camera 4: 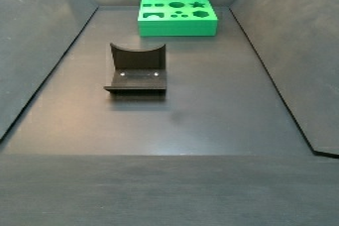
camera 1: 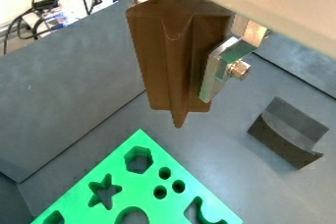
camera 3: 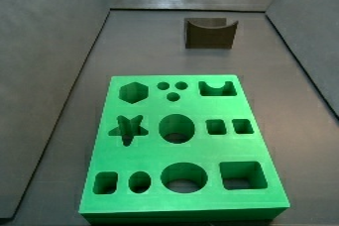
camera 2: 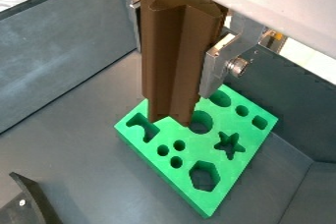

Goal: Insert the star object.

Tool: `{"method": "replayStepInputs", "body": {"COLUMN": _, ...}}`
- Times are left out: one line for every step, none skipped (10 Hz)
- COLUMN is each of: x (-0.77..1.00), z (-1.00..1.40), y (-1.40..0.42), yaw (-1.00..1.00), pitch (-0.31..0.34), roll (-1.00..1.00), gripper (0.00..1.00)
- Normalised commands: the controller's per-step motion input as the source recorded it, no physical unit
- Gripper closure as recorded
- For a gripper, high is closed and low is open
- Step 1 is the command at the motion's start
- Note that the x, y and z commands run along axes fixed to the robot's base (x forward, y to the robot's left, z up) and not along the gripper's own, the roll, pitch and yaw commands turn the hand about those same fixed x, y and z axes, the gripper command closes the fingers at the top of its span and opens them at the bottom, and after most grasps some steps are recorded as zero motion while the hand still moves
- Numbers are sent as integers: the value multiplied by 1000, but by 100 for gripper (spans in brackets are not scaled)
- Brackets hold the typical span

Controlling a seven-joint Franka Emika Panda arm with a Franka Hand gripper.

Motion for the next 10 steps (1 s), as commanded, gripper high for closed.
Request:
{"method": "replayStepInputs", "body": {"x": -257, "z": -1000, "y": -471, "yaw": -457, "pitch": -4, "roll": -13, "gripper": 100}}
{"method": "replayStepInputs", "body": {"x": -214, "z": -986, "y": -777, "yaw": -457, "pitch": -186, "roll": 27, "gripper": 100}}
{"method": "replayStepInputs", "body": {"x": -60, "z": -897, "y": -814, "yaw": -374, "pitch": -180, "roll": 26, "gripper": 100}}
{"method": "replayStepInputs", "body": {"x": 0, "z": -883, "y": -703, "yaw": -369, "pitch": -134, "roll": 20, "gripper": 100}}
{"method": "replayStepInputs", "body": {"x": 20, "z": -946, "y": -617, "yaw": -437, "pitch": -131, "roll": 37, "gripper": 100}}
{"method": "replayStepInputs", "body": {"x": 51, "z": -1000, "y": -537, "yaw": -494, "pitch": -137, "roll": 54, "gripper": 100}}
{"method": "replayStepInputs", "body": {"x": 109, "z": -1000, "y": -511, "yaw": -500, "pitch": -137, "roll": 80, "gripper": 100}}
{"method": "replayStepInputs", "body": {"x": 120, "z": -1000, "y": -471, "yaw": -537, "pitch": -114, "roll": 96, "gripper": 100}}
{"method": "replayStepInputs", "body": {"x": 14, "z": -1000, "y": -314, "yaw": -589, "pitch": -1, "roll": 0, "gripper": 100}}
{"method": "replayStepInputs", "body": {"x": -6, "z": -963, "y": -103, "yaw": -514, "pitch": 50, "roll": -13, "gripper": 100}}
